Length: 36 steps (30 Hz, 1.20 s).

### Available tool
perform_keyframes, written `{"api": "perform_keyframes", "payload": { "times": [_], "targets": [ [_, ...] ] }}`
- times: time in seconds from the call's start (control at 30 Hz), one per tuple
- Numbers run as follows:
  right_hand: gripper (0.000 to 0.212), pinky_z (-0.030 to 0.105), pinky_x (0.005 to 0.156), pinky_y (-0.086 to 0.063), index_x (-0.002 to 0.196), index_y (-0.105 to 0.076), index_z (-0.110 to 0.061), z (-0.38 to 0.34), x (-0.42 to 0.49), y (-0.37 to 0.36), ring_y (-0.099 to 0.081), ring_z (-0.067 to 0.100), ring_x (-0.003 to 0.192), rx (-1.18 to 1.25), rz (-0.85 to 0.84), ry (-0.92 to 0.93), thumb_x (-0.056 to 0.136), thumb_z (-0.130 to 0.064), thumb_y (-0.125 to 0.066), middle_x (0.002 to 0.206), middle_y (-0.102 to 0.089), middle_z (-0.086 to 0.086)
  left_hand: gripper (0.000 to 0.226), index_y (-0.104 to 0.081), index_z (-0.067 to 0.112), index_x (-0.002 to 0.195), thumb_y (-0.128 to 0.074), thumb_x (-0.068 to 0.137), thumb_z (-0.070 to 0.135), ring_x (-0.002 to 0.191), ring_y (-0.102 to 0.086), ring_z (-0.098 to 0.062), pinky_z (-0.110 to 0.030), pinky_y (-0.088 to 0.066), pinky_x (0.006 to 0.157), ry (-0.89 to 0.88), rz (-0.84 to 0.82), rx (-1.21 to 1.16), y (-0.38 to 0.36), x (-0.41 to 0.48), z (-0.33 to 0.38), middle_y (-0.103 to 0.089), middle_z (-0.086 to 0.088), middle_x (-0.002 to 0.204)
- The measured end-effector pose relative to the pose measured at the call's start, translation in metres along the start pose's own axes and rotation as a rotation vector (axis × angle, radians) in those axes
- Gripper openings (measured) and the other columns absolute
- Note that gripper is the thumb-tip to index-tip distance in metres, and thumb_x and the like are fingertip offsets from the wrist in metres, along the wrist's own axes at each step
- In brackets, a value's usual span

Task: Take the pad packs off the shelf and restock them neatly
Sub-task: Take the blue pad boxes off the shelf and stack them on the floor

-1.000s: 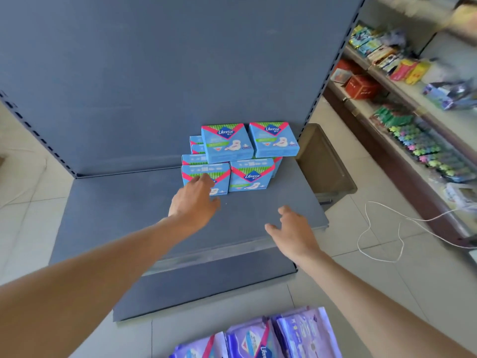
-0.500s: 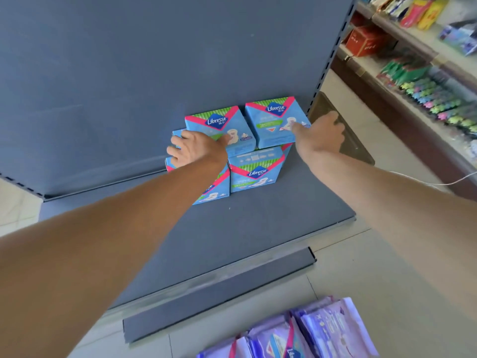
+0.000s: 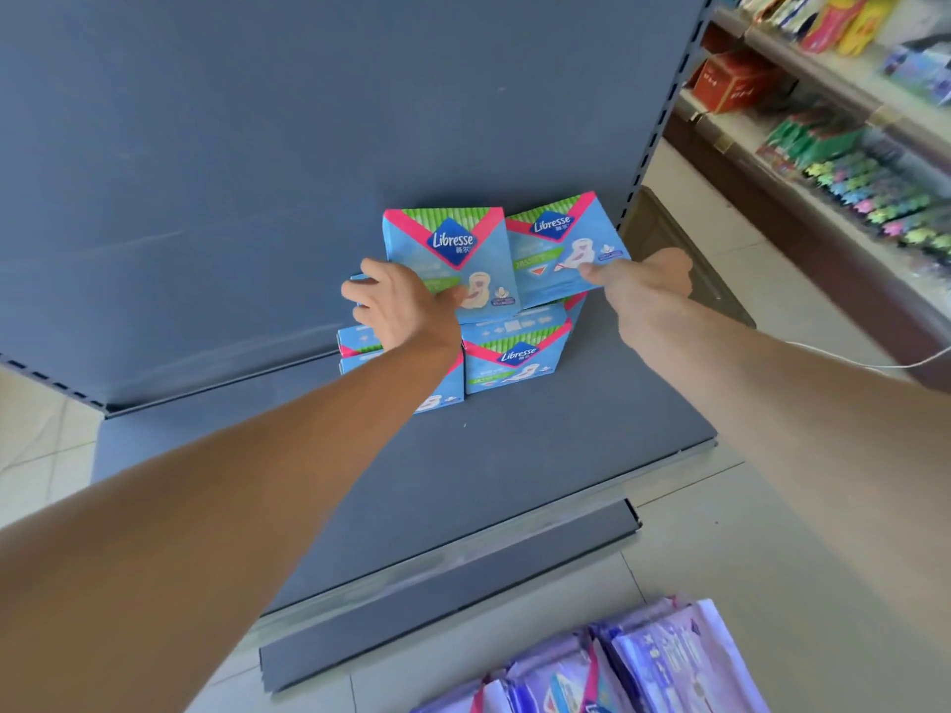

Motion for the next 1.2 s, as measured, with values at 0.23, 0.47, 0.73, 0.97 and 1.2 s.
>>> {"api": "perform_keyframes", "payload": {
  "times": [0.23, 0.47, 0.73, 0.97, 1.2],
  "targets": [
    [0.028, 0.033, 0.08, -0.058, 0.098, -0.049, -0.009, -0.004, -0.018, 0.013, -0.067, 0.024, 0.089, 0.382, -0.135, -0.107, 0.08, -0.006, -0.069, 0.107, -0.062, 0.01, 0.038, -0.04, 0.011, 0.104, -0.067, 0.083, 0.028, 0.104, -0.053, -0.034, -0.038, -0.046, 0.086, 0.058, -0.031, -0.276, 0.025, -0.013, -0.006, -0.056, -0.01, 0.112],
    [0.02, 0.035, 0.077, -0.06, 0.097, -0.06, -0.006, 0.013, -0.047, 0.046, -0.07, 0.028, 0.09, 0.642, -0.244, -0.083, 0.079, 0.001, -0.065, 0.103, -0.068, 0.011, 0.037, -0.052, 0.004, 0.118, -0.052, 0.093, 0.031, 0.082, -0.044, -0.025, -0.029, -0.034, 0.07, 0.152, -0.185, -0.335, 0.017, -0.037, -0.022, -0.059, -0.015, 0.121],
    [0.015, 0.039, 0.079, -0.056, 0.094, -0.059, -0.008, 0.048, -0.068, 0.09, -0.067, 0.028, 0.092, 0.718, -0.526, -0.131, 0.087, 0.001, -0.051, 0.098, -0.069, 0.01, 0.006, -0.048, 0.013, 0.098, -0.046, 0.097, 0.019, 0.072, -0.047, -0.022, -0.028, -0.041, 0.068, 0.153, -0.285, -0.446, 0.017, -0.067, -0.016, -0.047, 0.004, 0.071],
    [0.016, 0.038, 0.083, -0.051, 0.101, -0.06, -0.018, 0.066, -0.097, 0.095, -0.067, 0.017, 0.082, 0.487, -0.546, -0.084, 0.092, -0.032, -0.058, 0.092, -0.071, -0.001, 0.012, -0.049, 0.017, 0.105, -0.043, 0.099, 0.025, 0.093, -0.056, -0.025, -0.05, -0.044, 0.1, 0.082, -0.461, -0.546, -0.007, -0.119, -0.007, -0.059, 0.001, 0.088],
    [0.015, 0.045, 0.093, -0.05, 0.097, -0.061, -0.02, 0.098, -0.12, 0.127, -0.068, 0.021, 0.086, 0.489, -0.507, -0.067, 0.093, -0.033, -0.057, 0.092, -0.072, 0.0, 0.077, -0.045, 0.023, 0.123, -0.062, 0.064, 0.069, 0.101, -0.065, -0.013, -0.035, -0.049, 0.092, 0.1, -0.674, -0.627, -0.014, -0.182, -0.003, -0.067, 0.008, 0.109]
  ]
}}
Point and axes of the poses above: each hand's wrist, its own x-axis towards the middle knuckle, its own y-axis out of the back of the hand, z = x × y, the point moved 4 cm from there along x, towards the middle knuckle
